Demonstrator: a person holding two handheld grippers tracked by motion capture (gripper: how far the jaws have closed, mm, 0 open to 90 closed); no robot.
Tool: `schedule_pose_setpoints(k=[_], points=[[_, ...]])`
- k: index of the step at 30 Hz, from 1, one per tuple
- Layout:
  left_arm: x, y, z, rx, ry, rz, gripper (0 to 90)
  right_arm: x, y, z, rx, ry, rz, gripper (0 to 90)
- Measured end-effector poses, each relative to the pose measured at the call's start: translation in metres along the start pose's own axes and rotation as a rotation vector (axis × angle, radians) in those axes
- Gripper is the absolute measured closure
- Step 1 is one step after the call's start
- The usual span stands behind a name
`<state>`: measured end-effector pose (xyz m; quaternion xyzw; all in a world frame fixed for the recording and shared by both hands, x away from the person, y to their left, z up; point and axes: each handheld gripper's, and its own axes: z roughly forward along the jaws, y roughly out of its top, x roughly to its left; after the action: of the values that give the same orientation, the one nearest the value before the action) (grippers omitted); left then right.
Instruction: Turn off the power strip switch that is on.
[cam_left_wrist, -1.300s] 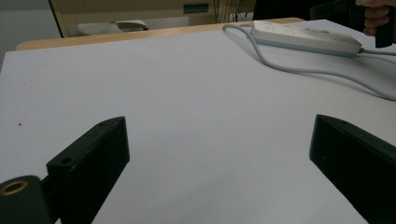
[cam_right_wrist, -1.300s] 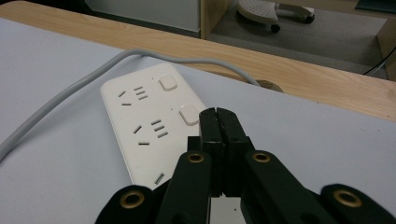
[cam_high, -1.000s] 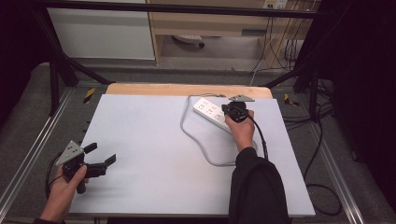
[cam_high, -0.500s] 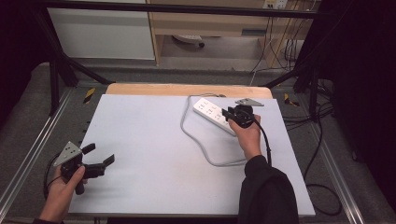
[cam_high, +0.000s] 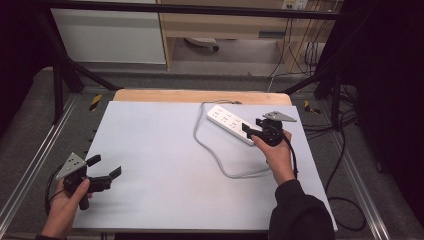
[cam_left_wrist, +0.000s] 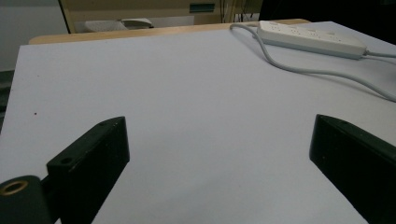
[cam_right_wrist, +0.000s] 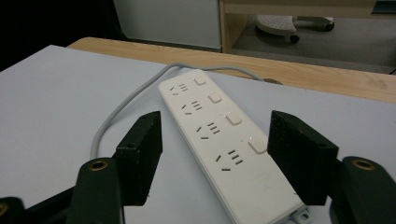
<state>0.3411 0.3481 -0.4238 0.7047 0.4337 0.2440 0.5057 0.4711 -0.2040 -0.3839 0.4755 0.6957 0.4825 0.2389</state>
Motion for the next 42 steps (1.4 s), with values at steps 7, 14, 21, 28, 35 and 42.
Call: schedule_pose_setpoints(k=[7,14,21,28,35,42], points=[[0.000,0.000,-0.002,0.000,0.001,-0.001,4.9,-0.002,-0.004,-0.019,-0.005,0.005,0.008,30.2],[0.000,0.000,-0.005,-0.003,0.002,-0.007,4.9,0.000,-0.013,-0.034,-0.002,0.009,-0.006,17.1],[-0.001,0.000,-0.008,-0.012,0.004,-0.012,4.9,0.005,-0.028,-0.051,-0.027,0.015,-0.026,5.2],[-0.002,0.000,-0.010,-0.015,0.002,-0.020,4.9,0.003,-0.054,-0.073,-0.033,-0.021,-0.025,5.7],[-0.003,0.000,-0.012,-0.017,0.000,-0.024,5.0,-0.010,-0.082,-0.097,-0.010,-0.043,-0.022,5.4],[-0.005,-0.002,-0.017,-0.015,-0.006,-0.029,5.0,-0.016,-0.099,-0.107,0.015,-0.059,-0.026,5.4]])
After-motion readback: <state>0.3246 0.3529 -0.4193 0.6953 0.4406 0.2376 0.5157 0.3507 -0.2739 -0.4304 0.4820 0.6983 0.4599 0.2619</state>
